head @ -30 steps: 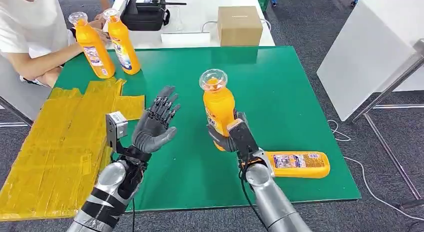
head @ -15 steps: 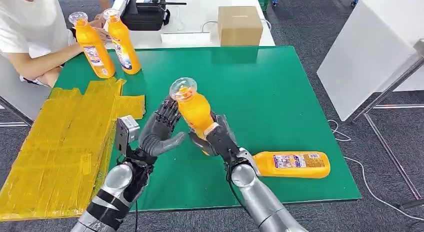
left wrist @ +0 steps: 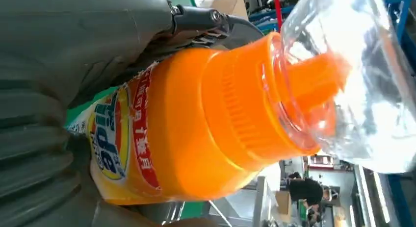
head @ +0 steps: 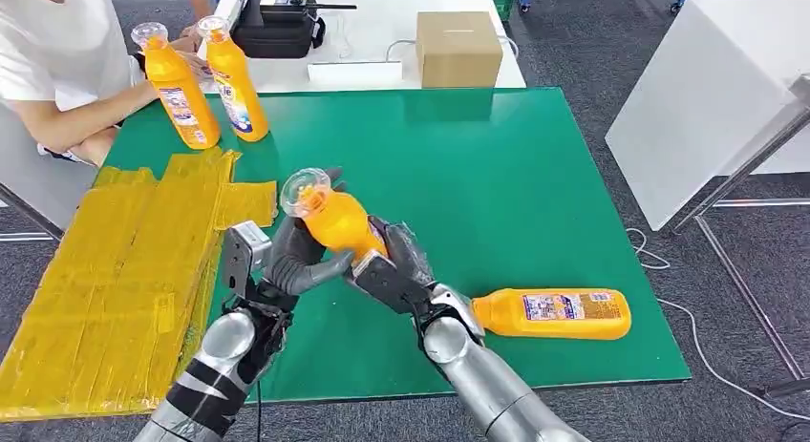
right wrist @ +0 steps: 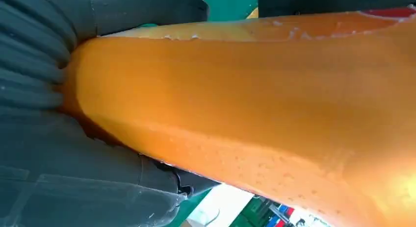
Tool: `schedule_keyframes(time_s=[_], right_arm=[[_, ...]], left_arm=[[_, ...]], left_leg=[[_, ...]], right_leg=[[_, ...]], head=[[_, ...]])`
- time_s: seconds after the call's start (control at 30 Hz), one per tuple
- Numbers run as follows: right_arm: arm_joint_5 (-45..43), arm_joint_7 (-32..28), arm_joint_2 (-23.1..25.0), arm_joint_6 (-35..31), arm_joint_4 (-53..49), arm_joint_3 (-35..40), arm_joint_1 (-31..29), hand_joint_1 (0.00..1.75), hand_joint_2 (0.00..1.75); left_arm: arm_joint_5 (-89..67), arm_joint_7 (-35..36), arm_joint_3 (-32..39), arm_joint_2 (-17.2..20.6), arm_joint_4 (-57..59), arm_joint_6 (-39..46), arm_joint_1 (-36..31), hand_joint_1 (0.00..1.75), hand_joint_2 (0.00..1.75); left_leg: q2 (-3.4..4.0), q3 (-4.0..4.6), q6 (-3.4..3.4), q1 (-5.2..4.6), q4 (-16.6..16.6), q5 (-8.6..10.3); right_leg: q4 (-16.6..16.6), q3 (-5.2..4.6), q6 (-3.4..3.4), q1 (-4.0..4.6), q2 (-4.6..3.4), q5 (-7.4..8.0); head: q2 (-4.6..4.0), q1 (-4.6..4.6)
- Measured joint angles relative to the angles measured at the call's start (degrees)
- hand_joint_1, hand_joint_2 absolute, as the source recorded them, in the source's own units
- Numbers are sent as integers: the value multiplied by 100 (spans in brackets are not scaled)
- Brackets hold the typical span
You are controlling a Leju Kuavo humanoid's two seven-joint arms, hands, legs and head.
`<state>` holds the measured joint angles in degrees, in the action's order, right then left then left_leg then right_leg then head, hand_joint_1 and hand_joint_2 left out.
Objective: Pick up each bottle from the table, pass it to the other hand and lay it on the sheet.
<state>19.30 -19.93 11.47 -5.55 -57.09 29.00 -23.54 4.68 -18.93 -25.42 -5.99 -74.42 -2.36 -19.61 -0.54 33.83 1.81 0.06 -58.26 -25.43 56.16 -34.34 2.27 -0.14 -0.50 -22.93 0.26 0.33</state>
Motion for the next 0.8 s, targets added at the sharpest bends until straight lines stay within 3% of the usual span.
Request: schedule_keyframes(time_s=[0.4,0.43,0.47,0.5,0.53,0.8], right_arm=[[747,118,18,-105,375,550,-269,173,175],[791,131,20,-109,415,590,-300,175,175],[835,149,20,-118,453,636,-329,175,175],[872,170,20,-131,487,669,-352,175,175],[892,186,20,-155,524,703,-371,175,175],[944,245,22,-221,682,842,-471,175,175]], left_arm=[[-225,-50,68,2,162,125,-44,0,175],[-214,-52,81,2,186,122,-44,7,175],[-186,-55,100,2,214,122,-42,17,175],[-171,-59,118,2,234,120,-42,89,175],[-151,-61,133,2,256,114,-42,175,175],[-50,-76,197,2,350,101,-21,175,175]], left_leg=[[3,-1,-1,1,0,1],[3,-1,-1,1,0,1],[3,-1,-1,1,0,1],[3,-1,-1,1,0,1],[2,-1,-1,1,0,1],[4,0,-1,0,0,0]], right_leg=[[1,-3,0,1,-1,0],[1,-2,0,1,-2,0],[1,-3,0,1,-2,0],[1,-3,0,1,-1,0],[1,-3,0,1,-1,0],[0,-5,0,1,-2,0]], head=[[0,-2],[0,-2],[0,0],[0,-2],[0,0],[0,-2]])
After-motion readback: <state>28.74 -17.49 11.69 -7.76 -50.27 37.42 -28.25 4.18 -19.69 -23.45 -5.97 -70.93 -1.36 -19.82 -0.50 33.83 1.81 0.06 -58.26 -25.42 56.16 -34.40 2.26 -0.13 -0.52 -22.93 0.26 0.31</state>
